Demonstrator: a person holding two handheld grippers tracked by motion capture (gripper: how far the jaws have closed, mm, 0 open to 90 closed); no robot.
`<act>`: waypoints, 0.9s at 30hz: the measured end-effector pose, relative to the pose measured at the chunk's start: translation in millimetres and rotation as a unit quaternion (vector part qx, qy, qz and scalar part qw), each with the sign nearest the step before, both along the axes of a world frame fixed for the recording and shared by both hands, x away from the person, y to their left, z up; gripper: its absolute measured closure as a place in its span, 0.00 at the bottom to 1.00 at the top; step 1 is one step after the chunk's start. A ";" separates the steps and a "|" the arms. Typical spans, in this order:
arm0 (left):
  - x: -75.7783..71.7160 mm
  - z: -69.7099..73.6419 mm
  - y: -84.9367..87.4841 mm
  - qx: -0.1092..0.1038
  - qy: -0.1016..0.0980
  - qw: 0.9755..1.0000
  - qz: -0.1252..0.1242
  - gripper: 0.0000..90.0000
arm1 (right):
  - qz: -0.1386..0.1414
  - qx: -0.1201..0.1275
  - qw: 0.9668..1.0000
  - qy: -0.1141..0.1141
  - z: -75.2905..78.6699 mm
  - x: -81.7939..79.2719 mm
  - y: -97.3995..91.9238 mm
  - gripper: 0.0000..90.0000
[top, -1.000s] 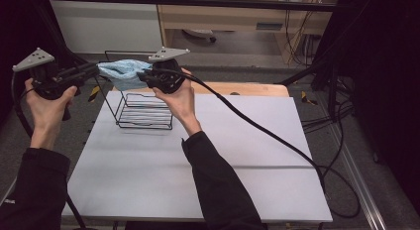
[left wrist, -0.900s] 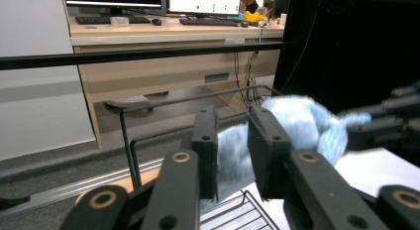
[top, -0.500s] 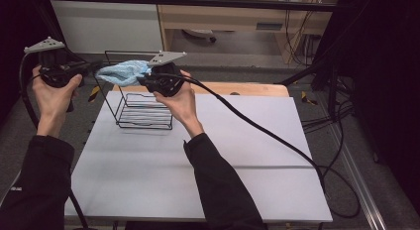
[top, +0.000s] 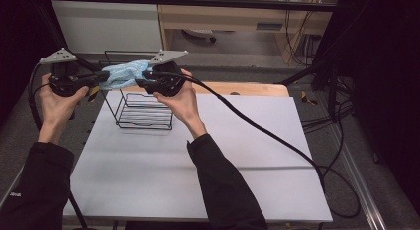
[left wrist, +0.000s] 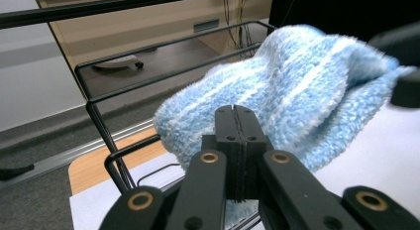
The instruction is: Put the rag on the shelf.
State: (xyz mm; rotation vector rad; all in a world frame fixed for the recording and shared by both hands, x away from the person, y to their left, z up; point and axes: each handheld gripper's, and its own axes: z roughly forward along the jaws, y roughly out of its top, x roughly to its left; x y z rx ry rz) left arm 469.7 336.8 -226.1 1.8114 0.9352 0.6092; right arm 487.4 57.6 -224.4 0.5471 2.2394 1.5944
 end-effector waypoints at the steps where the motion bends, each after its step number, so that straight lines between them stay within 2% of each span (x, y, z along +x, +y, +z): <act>1: 0.0 -1.1 -0.1 0.002 0.000 1.000 0.000 1.00 | -0.001 0.009 1.000 0.000 2.2 -0.1 -0.9 0.64; 2: 0.2 -2.1 -0.1 0.003 0.001 1.000 0.000 1.00 | -0.005 0.022 1.000 0.003 4.3 -0.1 -1.8 0.61; 5: 0.7 -4.6 -0.4 0.010 0.004 1.000 0.000 1.00 | -0.008 0.059 0.998 0.014 10.3 2.3 -3.5 0.60; 8: 0.4 -5.6 -1.5 0.015 0.001 1.000 0.000 1.00 | -0.006 0.074 0.996 0.039 11.7 7.6 -3.7 0.76; 10: -0.2 -6.5 -1.7 0.019 -0.001 1.000 -0.001 1.00 | -0.005 0.060 0.997 0.053 7.8 10.3 -2.2 0.87; 13: -0.3 -8.9 -0.7 0.021 -0.003 1.000 -0.002 1.00 | 0.000 0.028 0.997 0.069 -1.5 10.3 2.6 0.96; 18: 0.7 -18.0 1.0 0.021 0.002 1.000 -0.001 1.00 | -0.011 -0.012 0.997 0.081 -13.6 11.9 6.9 1.00; 24: 3.4 -26.6 0.9 0.013 0.000 1.000 0.003 1.00 | -0.025 -0.016 0.996 0.086 -26.8 17.3 3.5 1.00; 27: 5.8 -30.2 -0.3 0.009 -0.002 1.000 0.005 1.00 | -0.029 -0.015 0.996 0.078 -33.5 19.5 2.3 1.00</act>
